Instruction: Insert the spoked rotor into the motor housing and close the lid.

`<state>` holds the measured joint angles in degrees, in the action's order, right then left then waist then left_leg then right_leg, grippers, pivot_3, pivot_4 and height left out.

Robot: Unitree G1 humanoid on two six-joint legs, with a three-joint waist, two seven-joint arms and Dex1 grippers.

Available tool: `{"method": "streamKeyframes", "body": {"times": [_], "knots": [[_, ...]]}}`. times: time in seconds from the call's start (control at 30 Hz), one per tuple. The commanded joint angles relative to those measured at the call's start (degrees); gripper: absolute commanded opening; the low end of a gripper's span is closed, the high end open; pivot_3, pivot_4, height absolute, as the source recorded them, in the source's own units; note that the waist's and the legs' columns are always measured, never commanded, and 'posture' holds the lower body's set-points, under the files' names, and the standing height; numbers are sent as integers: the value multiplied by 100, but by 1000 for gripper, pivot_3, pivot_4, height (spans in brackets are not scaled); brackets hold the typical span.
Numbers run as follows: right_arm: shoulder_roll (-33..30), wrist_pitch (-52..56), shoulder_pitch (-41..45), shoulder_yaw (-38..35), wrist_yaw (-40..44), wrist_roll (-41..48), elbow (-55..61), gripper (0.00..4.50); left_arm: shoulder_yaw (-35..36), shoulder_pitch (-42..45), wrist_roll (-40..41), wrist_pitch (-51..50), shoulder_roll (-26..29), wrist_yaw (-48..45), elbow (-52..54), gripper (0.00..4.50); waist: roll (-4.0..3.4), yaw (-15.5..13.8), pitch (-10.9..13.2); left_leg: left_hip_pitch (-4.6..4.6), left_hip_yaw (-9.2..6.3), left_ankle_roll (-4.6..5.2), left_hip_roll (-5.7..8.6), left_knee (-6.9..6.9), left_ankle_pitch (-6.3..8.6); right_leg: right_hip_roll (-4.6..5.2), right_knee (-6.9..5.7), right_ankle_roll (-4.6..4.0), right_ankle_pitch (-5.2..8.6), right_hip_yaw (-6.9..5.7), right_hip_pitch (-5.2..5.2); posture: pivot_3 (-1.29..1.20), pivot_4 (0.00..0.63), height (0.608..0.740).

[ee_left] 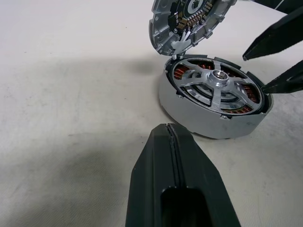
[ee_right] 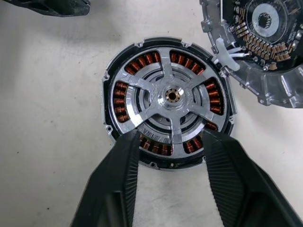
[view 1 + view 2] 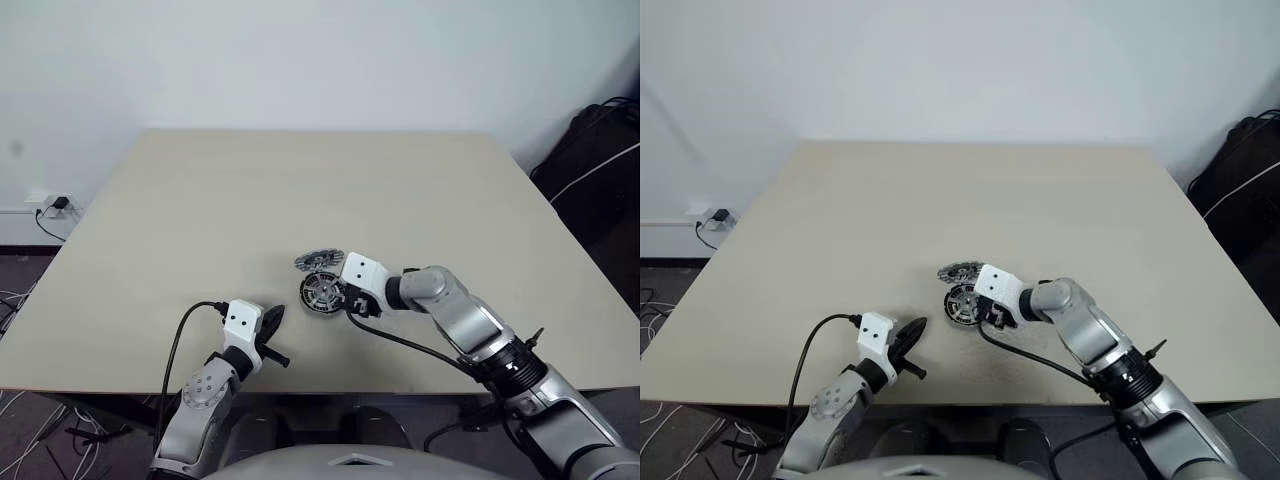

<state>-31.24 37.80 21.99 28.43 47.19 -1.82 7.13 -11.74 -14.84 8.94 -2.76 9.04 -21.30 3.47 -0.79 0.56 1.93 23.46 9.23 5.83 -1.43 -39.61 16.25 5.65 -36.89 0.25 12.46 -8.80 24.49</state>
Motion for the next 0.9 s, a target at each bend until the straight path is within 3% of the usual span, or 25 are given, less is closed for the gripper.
{"method": "streamKeyframes", "body": {"times": [0.03, 0.2, 0.3, 0.43, 0.47, 0.67, 0.9], "knots": [[-21, -61, 77, -333, -11, 101, 337, 2046, 9, 33, -28, 156, -34, -14, 253, 0, 0, 1, 0, 0, 0, 0, 0, 0, 0, 0, 0, 0, 0, 0, 0, 0, 0, 740], [26, 34, -16, -643, -161, 215, 620, 2046, 11, 47, -24, 190, -22, -39, 218, 0, 0, -3, 0, 0, 0, 0, 0, 0, 0, 0, 0, 0, 0, 0, 1, 0, 0, 740], [218, 154, -86, -812, -412, 285, 688, 1463, 10, 59, -21, 209, -15, -54, 197, 0, 0, 0, 0, 0, 0, 0, 0, 0, 0, 0, 1, 0, 0, 0, 1, 0, 0, 740], [760, 176, -250, -859, -1075, 179, 517, 161, 11, 84, -21, 227, -7, -73, 158, 0, 1, 5, -2, 0, 0, -2, -2, 1, -1, -1, -1, -1, 0, 0, 1, 0, 0, 740], [873, 132, -282, -869, -1202, 163, 468, 76, 12, 85, -21, 227, -3, -77, 158, 0, 0, 7, -2, 1, 0, -2, -2, 1, -1, -1, -1, -1, 0, 0, 2, 0, 0, 740], [1479, 24, -404, -930, -1698, 228, 70, 76, 30, 84, -26, 208, 24, -93, 158, 0, 1, 8, -4, 2, 4, -4, -1, 1, -2, -1, -2, 1, -2, 2, 3, 0, 0, 740], [1487, 26, -586, -745, -1663, 188, -186, 76, 52, 71, -26, 191, 42, -89, 168, 0, 0, 14, -4, 1, 6, -4, -1, 1, -2, -3, -2, 2, -2, 4, 3, 0, 0, 740]]}}
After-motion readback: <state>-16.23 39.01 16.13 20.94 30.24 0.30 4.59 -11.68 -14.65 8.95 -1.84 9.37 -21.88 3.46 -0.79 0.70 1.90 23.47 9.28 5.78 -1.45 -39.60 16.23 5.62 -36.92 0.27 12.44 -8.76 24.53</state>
